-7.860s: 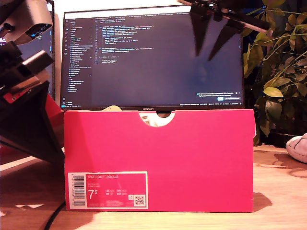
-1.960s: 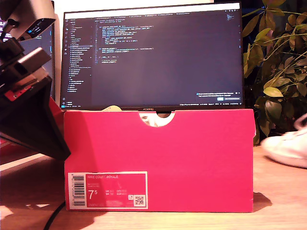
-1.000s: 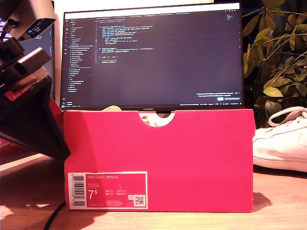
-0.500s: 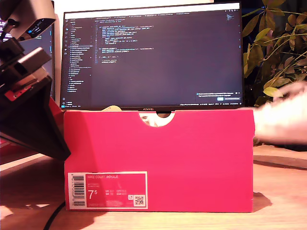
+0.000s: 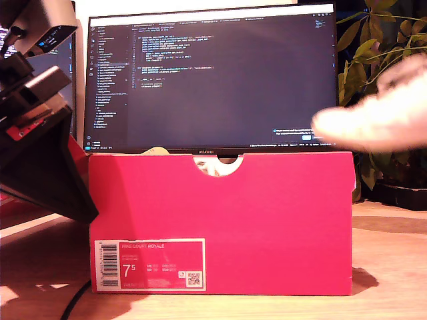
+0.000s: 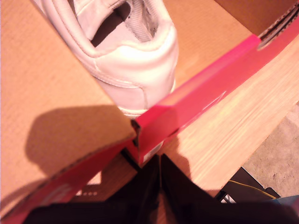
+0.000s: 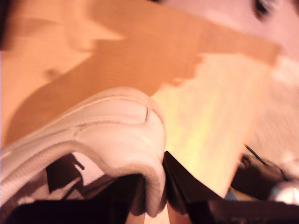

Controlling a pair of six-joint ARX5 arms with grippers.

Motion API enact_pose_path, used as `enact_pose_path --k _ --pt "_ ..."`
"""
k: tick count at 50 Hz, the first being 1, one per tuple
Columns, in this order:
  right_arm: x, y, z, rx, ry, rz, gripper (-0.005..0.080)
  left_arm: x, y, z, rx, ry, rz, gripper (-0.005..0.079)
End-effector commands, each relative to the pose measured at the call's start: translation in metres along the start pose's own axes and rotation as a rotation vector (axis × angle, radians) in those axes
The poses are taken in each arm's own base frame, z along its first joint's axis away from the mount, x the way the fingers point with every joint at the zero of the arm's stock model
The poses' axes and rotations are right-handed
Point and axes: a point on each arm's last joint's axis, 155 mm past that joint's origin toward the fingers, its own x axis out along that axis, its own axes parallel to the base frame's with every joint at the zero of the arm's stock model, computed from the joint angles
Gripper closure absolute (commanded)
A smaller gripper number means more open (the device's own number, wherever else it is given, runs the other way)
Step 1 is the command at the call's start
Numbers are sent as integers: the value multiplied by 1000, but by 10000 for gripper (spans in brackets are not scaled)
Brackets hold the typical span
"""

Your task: Pack the white shoes by picking the first shoe and placing it inside the red shoebox, left side, then picking and rotating the second shoe and placing it in the shoebox

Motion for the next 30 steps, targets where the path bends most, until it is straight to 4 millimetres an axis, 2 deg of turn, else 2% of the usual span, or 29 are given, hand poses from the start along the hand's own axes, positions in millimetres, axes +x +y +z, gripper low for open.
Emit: enact_pose_path --k 1,6,12,18,30 --pt "-22 14 9 -46 -39 85 765 0 -1 2 -4 -5 -4 761" --pt "-34 23 12 -161 -59 121 765 0 -1 2 -3 -5 -4 761" --pt "-43 42 9 -321 -58 211 765 0 -1 2 -3 -5 -4 761" --pt "-50 64 2 -368 -29 321 765 0 -1 2 -4 -5 -4 761" --pt "-71 110 3 -452 -70 544 765 0 -1 2 -3 -5 -4 761"
